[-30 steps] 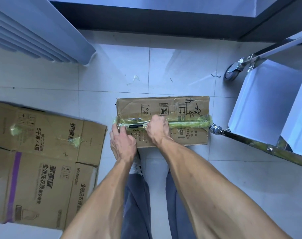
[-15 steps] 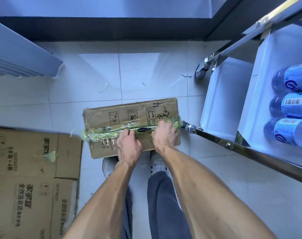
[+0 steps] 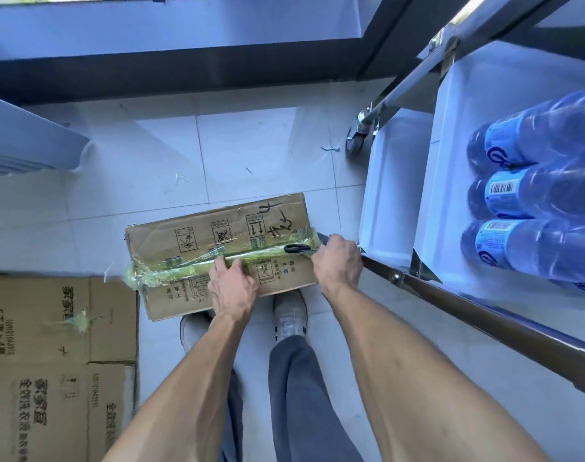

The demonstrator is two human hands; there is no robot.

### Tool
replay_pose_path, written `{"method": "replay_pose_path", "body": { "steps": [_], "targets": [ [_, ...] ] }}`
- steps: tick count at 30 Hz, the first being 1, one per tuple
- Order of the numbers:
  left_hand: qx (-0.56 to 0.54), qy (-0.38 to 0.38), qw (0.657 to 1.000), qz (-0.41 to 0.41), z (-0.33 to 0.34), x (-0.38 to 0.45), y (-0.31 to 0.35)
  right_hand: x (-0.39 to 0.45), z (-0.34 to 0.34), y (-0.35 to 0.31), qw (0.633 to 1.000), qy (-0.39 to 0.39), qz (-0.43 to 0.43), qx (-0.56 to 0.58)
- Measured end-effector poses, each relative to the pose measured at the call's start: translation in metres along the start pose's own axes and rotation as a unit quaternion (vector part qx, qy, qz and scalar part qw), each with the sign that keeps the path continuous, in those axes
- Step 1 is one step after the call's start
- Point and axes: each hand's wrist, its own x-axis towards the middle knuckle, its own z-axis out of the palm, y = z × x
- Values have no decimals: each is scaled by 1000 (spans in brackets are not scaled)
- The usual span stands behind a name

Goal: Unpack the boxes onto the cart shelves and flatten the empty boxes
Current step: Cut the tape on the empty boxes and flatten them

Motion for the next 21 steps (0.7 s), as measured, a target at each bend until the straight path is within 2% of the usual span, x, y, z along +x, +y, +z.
{"method": "replay_pose_path", "body": {
  "steps": [4,7,10,11,13,15,18,21],
  "targets": [
    [17,-14,997,75,0,-2,14,-23,24,-22,996,-37,-69,46],
    [24,-1,998,56,-5,2,10,-27,33,-23,993,-61,-54,82],
    [-38,26,999,-23,-9,5,5,-28,42,-22,987,-88,-79,108],
    [-35,27,999,-25,-9,7,3,-27,44,-23,986,-87,-87,114],
    [20,22,999,23,-5,10,-4,-23,48,-27,984,-90,-92,127],
    [50,13,997,59,-4,12,-12,-21,50,-33,983,-103,-88,122],
    [83,-2,994,71,0,11,-17,-17,52,-37,984,-103,-75,128],
    [78,-9,995,65,-1,10,-10,-7,46,-30,990,-56,-9,130]
  ]
}}
